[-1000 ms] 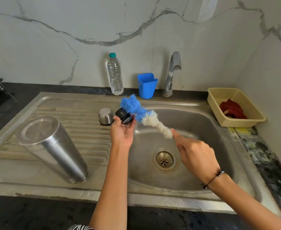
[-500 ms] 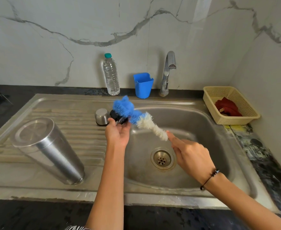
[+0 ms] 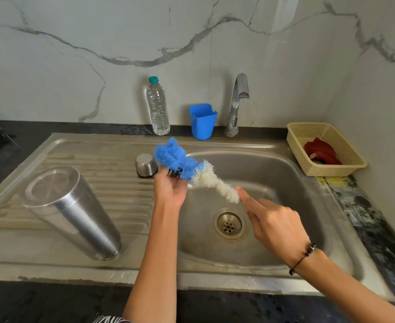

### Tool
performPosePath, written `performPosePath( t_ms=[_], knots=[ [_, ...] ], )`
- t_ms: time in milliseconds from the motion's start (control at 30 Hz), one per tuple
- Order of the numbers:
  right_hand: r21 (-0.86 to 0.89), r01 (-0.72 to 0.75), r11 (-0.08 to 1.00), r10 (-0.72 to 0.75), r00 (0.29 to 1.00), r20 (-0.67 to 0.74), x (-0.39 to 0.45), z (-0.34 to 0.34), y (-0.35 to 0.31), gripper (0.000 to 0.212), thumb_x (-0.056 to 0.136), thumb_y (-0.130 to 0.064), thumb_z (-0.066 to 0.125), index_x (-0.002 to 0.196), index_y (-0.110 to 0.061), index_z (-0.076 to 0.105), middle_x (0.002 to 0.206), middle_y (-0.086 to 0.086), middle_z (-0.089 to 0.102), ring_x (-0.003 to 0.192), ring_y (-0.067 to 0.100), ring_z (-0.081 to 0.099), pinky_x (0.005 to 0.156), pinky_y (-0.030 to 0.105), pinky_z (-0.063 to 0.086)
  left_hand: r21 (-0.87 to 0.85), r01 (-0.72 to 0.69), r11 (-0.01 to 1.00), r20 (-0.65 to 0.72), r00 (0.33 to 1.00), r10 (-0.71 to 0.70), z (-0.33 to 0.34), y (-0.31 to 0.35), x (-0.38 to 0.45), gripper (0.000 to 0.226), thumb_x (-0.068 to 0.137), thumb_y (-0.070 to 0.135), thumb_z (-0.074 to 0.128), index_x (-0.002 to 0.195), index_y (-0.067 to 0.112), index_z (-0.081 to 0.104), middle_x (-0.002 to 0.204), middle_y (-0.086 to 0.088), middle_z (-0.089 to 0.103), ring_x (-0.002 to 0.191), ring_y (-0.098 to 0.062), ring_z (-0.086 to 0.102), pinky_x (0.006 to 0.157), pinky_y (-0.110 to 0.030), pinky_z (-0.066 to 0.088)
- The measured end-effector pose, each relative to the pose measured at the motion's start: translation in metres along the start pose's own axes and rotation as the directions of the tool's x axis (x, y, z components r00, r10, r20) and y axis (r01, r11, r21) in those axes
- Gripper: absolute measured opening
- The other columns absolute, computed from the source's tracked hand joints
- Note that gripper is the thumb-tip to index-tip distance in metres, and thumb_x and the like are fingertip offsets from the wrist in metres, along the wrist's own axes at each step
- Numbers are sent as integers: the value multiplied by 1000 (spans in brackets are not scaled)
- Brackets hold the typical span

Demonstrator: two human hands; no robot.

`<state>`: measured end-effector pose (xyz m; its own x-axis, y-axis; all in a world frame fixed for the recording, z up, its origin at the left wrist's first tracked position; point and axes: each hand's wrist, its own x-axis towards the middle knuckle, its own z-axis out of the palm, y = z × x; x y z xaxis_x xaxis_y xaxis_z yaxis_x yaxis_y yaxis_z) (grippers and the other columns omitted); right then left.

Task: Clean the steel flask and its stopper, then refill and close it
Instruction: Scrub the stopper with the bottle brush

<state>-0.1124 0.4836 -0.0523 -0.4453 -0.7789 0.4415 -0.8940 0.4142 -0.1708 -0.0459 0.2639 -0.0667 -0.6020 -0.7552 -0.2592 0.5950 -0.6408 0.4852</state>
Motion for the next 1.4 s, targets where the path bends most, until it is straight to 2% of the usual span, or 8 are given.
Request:
performPosePath(
  t_ms=[167,333,467,600,733,933,1267,1400],
  knots=[
    [13,-96,995,96,993,-69,8,4,9,52,70,-1,73,117,-22,65,48,0,52,34,27,48,24,30,37,-112,47,993,-1,999,-48,6,0,-7,34,102,30,40,110,1,56,109,-20,61,105,-32,58,90,-42,49],
    [46,13,999,-11,999,-37,1,1,10,43,84,-23,42,127,-30,48,59,-3,59,41,26,53,28,33,42,-110,31,993,9,999,-31,0,6,-3,32,103,30,36,117,9,55,117,-16,61,112,-31,57,101,-46,44],
    [44,-22,999,25,997,-73,4,4,15,47,80,-11,60,124,-26,54,55,0,58,39,27,52,25,34,40,-109,72,991,-11,997,-74,3,4,-6,41,103,36,32,109,2,55,97,-19,60,82,-27,57,78,-33,48],
    [74,30,997,-25,998,-64,0,2,10,43,83,-22,43,125,-30,46,57,-3,58,40,26,52,27,33,41,-150,54,987,-51,997,-62,1,5,-1,48,104,42,26,111,6,56,100,-17,62,89,-27,58,97,-39,44],
    [86,-25,996,32,996,-79,0,11,11,50,76,-11,56,123,-29,51,57,-1,61,39,27,53,26,34,41,-18,90,996,-35,995,-91,1,2,-2,62,98,58,23,108,7,57,91,-12,58,75,-19,52,71,-29,44],
    [122,20,992,-16,999,-33,-8,6,5,45,85,-25,35,128,-31,45,58,-6,56,41,24,52,28,34,40,-6,53,999,31,998,-52,-3,7,-3,39,98,39,45,122,10,55,115,-12,61,111,-27,57,96,-43,47],
    [118,49,992,-45,998,-38,-5,0,13,45,81,-16,51,125,-23,57,60,-5,59,43,22,54,29,34,41,-9,34,999,12,999,-34,-9,3,-3,37,100,41,40,112,11,59,107,-11,62,98,-24,56,98,-38,42],
    [108,-50,993,55,998,-42,1,1,20,42,83,-12,58,122,-26,60,61,-4,63,50,27,59,33,36,45,3,34,999,14,999,-34,-11,1,-5,37,99,40,42,110,9,57,102,-13,59,85,-21,53,72,-29,44]
  ],
)
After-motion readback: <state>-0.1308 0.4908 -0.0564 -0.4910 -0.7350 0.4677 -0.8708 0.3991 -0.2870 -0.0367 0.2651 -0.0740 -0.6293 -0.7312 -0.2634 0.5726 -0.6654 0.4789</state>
